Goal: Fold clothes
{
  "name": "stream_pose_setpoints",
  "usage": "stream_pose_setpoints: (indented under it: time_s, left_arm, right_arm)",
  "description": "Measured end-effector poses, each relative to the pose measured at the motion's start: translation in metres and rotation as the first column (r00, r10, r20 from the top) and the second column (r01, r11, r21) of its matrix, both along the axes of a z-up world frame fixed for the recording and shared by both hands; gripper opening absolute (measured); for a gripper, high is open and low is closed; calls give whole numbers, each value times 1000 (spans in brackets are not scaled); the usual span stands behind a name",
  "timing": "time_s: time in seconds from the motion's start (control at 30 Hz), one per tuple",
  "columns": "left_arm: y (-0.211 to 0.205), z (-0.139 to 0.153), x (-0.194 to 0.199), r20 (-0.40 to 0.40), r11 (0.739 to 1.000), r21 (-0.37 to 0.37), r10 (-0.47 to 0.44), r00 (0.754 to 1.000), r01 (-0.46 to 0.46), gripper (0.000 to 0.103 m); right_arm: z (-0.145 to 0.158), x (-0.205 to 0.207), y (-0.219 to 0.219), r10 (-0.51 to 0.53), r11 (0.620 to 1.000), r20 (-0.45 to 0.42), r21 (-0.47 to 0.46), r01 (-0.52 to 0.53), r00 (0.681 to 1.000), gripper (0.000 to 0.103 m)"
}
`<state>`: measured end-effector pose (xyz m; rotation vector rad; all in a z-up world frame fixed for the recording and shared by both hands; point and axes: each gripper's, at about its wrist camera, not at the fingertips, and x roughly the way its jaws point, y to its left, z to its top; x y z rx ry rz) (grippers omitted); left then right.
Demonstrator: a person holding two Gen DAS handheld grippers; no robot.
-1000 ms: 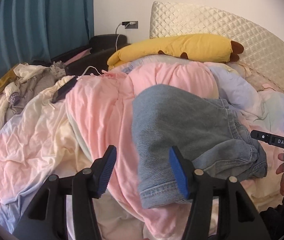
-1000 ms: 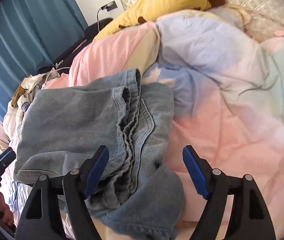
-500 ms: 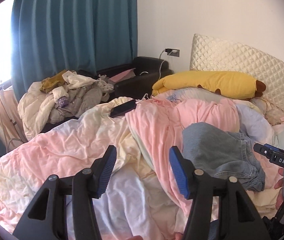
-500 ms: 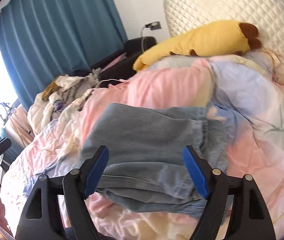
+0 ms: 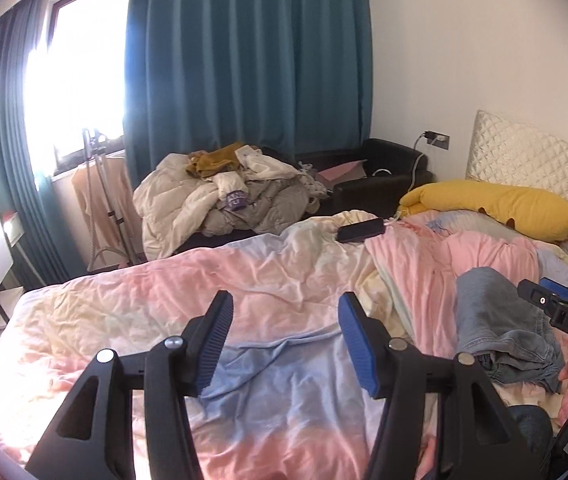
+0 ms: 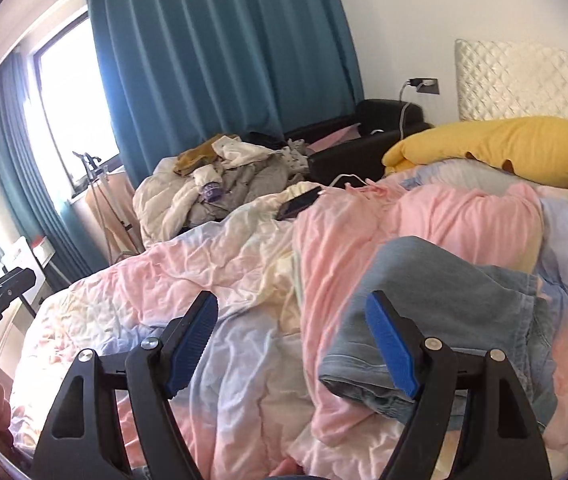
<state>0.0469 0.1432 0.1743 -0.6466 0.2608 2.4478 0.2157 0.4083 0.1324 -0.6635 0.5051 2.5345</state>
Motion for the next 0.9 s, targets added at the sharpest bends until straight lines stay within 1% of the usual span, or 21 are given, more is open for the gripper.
stream_pose_setpoints:
  time_s: [0.07, 0.17, 0.27, 0.37, 0.47, 0.53, 0.67, 0.77, 0.9]
  left_arm:
    - [-23, 2, -4, -6, 999, 8, 54, 999, -54, 56]
    - [-54, 2, -7, -6, 994, 30, 108, 994, -108, 56]
    - [-81, -3, -10, -16, 988, 24, 154, 988, -154, 56]
    - [-106, -12, -15, -10, 976, 29, 216, 976, -216, 56]
    - [-128, -26, -20, -9, 959, 28, 284, 959, -284, 56]
    - [-138, -36, -25, 4, 947, 24, 320, 948, -320, 56]
    - [-151, -54, -32, 6, 926, 26, 376, 927, -376, 56]
    - [-156, -65, -37, 5, 918, 38, 395, 919, -395, 56]
    - [-156, -80, -43, -3, 909, 27, 416, 909, -416, 56]
  right_arm:
    - [5, -18, -22, 39, 999, -5, 35, -38, 999, 77]
    - [8, -42, -54, 114, 992, -22, 46, -113, 993, 77]
    - [10, -65, -86, 186, 980, -24, 77, -184, 982, 77]
    - [10, -84, -114, 244, 964, -24, 112, -240, 969, 77]
    - [8, -100, -135, 281, 949, -30, 155, -273, 959, 77]
    - [5, -110, -144, 300, 940, -28, 176, -291, 953, 77]
    - [-5, -130, -158, 333, 924, -16, 205, -323, 943, 77]
    - [-15, -143, -164, 345, 916, -4, 217, -336, 938, 77]
    - [-30, -157, -168, 346, 911, 3, 240, -337, 938, 77]
